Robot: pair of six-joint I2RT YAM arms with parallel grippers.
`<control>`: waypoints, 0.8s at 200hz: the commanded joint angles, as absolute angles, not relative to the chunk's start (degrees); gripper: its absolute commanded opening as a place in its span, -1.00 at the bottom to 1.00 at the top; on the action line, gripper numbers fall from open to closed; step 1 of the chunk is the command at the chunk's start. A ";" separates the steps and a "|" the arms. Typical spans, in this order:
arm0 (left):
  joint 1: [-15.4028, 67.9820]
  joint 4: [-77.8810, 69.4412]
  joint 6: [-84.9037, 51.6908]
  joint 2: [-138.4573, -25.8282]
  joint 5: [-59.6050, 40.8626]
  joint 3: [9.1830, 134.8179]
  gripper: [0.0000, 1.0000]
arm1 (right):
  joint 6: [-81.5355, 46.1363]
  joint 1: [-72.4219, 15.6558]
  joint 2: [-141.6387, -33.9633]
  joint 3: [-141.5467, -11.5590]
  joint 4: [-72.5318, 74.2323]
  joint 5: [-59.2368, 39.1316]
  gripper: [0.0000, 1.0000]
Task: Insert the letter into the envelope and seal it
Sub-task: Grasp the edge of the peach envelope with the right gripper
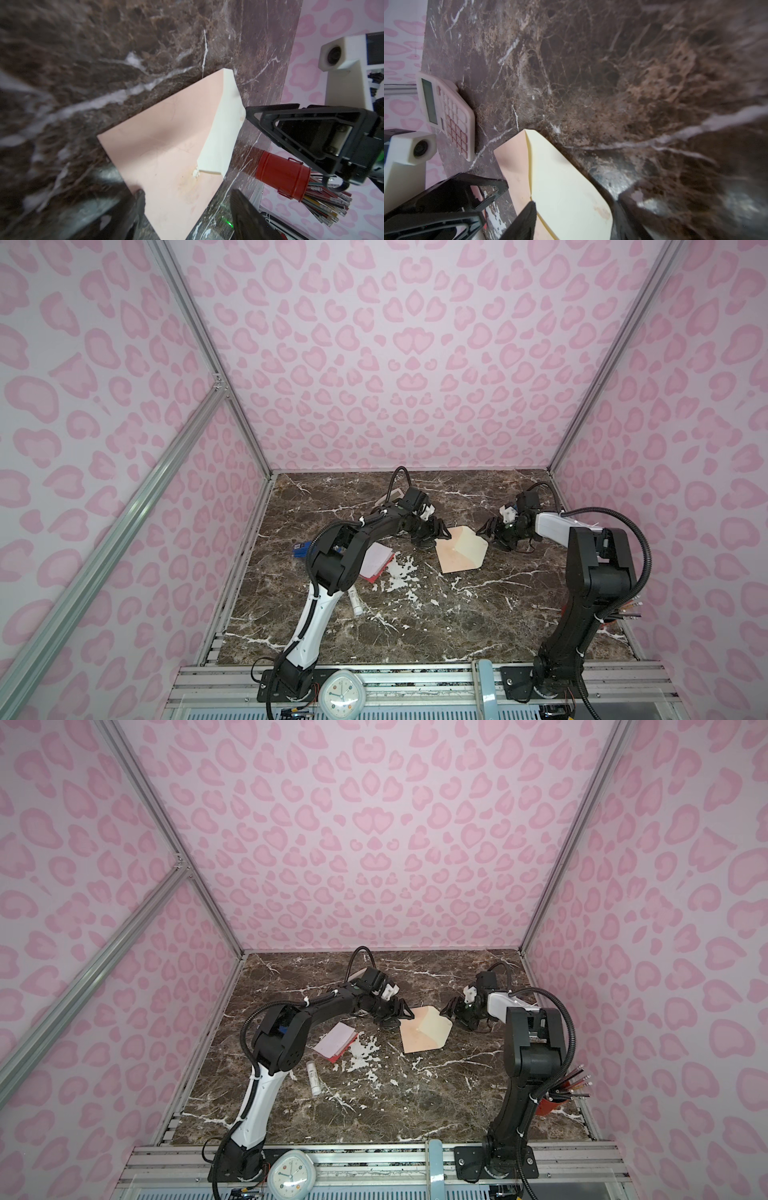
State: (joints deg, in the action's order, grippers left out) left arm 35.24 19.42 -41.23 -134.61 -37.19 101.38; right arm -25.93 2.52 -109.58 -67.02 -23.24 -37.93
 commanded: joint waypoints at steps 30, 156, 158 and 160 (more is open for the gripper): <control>35.07 24.22 -40.25 -136.49 -34.74 101.83 0.37 | -27.32 2.40 -110.53 -66.21 -22.06 -42.26 0.24; 34.37 24.24 -40.44 -136.76 -35.24 102.30 0.37 | -22.97 2.46 -110.25 -67.33 -28.88 -33.84 0.05; 34.32 24.25 -40.46 -136.78 -35.24 102.26 0.36 | -23.01 2.46 -110.25 -67.33 -28.93 -33.77 0.04; 34.29 24.23 -40.50 -136.76 -35.24 102.29 0.36 | -23.00 2.46 -110.22 -67.39 -28.92 -33.76 0.02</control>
State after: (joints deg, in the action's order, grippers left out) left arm 34.46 19.62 -41.06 -135.70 -39.97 102.43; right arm -24.21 2.42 -109.51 -67.31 -26.76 -37.32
